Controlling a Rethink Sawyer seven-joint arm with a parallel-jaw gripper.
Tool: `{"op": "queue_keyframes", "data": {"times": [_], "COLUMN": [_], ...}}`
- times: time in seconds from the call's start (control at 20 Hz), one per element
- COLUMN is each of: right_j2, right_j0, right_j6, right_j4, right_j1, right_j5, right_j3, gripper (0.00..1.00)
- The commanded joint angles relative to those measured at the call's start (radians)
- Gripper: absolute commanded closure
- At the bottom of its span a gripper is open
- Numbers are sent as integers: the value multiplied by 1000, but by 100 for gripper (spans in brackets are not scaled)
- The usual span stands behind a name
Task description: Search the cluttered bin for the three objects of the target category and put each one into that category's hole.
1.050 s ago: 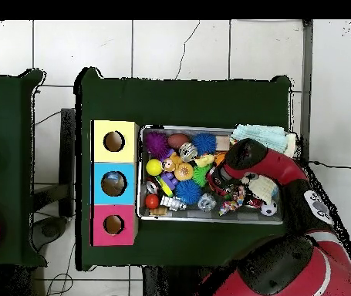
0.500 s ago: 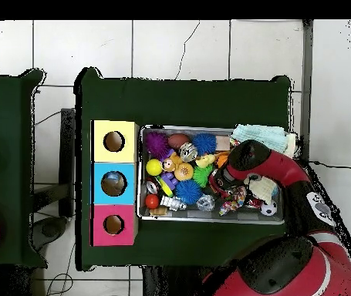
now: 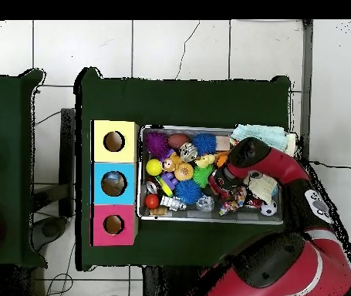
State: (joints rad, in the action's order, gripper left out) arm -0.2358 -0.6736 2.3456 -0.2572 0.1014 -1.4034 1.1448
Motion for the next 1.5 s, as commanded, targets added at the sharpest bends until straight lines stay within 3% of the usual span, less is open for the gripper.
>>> {"op": "queue_keyframes", "data": {"times": [0.05,0.2,0.3,0.35,0.6,1.1,1.25,1.5], "right_j2": [9,0,-5,-4,-14,-36,-41,-61], "right_j0": [-18,-22,-18,-17,-27,-37,-46,-70], "right_j6": [-41,-47,-37,-28,-31,-63,-28,61], "right_j4": [25,22,24,28,40,50,75,156], "right_j1": [-137,-149,-135,-117,-112,-134,-136,-147], "right_j5": [-239,-299,-291,-259,-214,-152,-65,189], "right_j3": [-117,-157,-139,-94,-44,-34,18,158], "gripper": [0,0,0,0,0,0,0,0]}}
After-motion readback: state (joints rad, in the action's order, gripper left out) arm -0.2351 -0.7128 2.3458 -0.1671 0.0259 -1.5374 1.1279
